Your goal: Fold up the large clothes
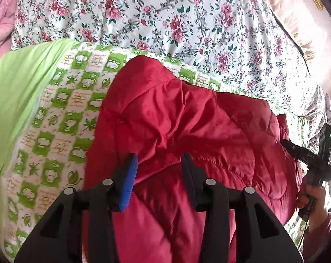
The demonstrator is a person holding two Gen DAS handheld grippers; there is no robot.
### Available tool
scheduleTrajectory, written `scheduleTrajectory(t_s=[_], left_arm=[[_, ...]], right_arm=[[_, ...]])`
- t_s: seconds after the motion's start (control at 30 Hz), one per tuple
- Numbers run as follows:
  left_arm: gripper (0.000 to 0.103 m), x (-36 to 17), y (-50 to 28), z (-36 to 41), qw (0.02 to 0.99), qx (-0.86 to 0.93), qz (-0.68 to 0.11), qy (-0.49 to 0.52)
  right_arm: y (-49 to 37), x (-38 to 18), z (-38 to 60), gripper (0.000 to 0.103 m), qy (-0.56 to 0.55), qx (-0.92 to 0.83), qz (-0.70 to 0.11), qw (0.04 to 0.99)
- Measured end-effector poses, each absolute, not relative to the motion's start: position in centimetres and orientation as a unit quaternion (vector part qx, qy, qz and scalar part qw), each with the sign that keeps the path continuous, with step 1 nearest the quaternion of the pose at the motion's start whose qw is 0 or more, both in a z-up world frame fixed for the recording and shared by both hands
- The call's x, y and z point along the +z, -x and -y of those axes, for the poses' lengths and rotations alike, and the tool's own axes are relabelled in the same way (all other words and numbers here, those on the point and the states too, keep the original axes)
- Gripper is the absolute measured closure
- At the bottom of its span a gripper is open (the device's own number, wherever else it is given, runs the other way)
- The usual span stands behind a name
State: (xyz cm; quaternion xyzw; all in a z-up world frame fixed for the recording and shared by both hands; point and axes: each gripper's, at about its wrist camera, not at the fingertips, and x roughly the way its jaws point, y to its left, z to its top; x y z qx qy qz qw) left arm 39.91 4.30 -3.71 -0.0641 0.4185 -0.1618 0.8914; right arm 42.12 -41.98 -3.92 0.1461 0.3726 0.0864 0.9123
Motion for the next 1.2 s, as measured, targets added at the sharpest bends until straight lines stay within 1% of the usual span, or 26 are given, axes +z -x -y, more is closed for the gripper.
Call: scheduleTrajectory(t_s=[0.07, 0.13, 0.2, 0.3, 0.33, 0.43, 0.5, 0.7, 0.73, 0.8, 0.87, 0.9, 0.93, 1.0, 1.1, 1.2], left_arm=[[0.061, -3.4, -39.6, -4.7, 0.892, -0.162, -0.416, 0.065], [0.052, -3.3, -39.1, -5.2, 0.894, -0.161, -0.414, 0.066], [0.047, -3.2, -38.6, -5.7, 0.895, -0.161, -0.411, 0.066], [0.035, -3.2, -38.4, -6.4, 0.896, -0.155, -0.412, 0.058], [0.031, -3.4, -38.4, -6.8, 0.896, -0.153, -0.413, 0.059], [0.03, -4.0, -38.6, -8.5, 0.888, -0.158, -0.422, 0.087], [0.03, -4.6, -38.7, -9.7, 0.881, -0.169, -0.428, 0.114], [0.028, -6.9, -39.7, -11.7, 0.842, -0.214, -0.464, 0.172], [0.024, -7.3, -39.8, -11.7, 0.835, -0.226, -0.47, 0.174], [0.02, -7.8, -40.1, -11.5, 0.831, -0.231, -0.475, 0.171], [0.019, -8.0, -40.3, -11.3, 0.828, -0.238, -0.478, 0.169], [0.014, -8.2, -40.4, -11.3, 0.827, -0.24, -0.48, 0.171], [0.007, -8.4, -40.7, -11.3, 0.825, -0.239, -0.483, 0.172], [0.0, -9.0, -41.3, -11.3, 0.82, -0.235, -0.489, 0.178], [0.0, -10.1, -42.2, -11.2, 0.802, -0.254, -0.5, 0.205], [0.0, -11.2, -42.9, -11.0, 0.772, -0.276, -0.515, 0.248]], right_arm=[[-41.7, -3.3, 42.6, 0.046, -0.147, 0.085, -0.37, 0.913], [-40.8, -2.8, 43.2, 0.039, -0.15, 0.086, -0.367, 0.914], [-39.9, -2.3, 43.8, 0.037, -0.149, 0.086, -0.366, 0.915], [-38.6, -1.8, 45.2, 0.029, -0.145, 0.08, -0.368, 0.915], [-38.2, -1.8, 45.7, 0.028, -0.144, 0.077, -0.369, 0.915], [-37.1, -2.1, 47.8, 0.026, -0.148, 0.062, -0.371, 0.915], [-36.8, -2.7, 49.5, 0.024, -0.165, 0.059, -0.378, 0.909], [-37.3, -5.0, 53.1, 0.021, -0.231, 0.083, -0.407, 0.88], [-37.5, -5.5, 53.4, 0.02, -0.242, 0.092, -0.411, 0.874], [-37.9, -6.5, 53.9, 0.019, -0.265, 0.116, -0.422, 0.859], [-38.4, -7.4, 54.0, 0.017, -0.277, 0.13, -0.433, 0.848], [-38.7, -7.9, 54.0, 0.016, -0.282, 0.136, -0.438, 0.843], [-38.9, -8.3, 53.9, 0.014, -0.285, 0.14, -0.441, 0.84], [-39.3, -9.0, 53.8, 0.012, -0.294, 0.157, -0.45, 0.829], [-39.9, -9.7, 53.3, 0.009, -0.302, 0.175, -0.46, 0.816], [-40.3, -9.7, 52.6, 0.009, -0.3, 0.19, -0.465, 0.811]])
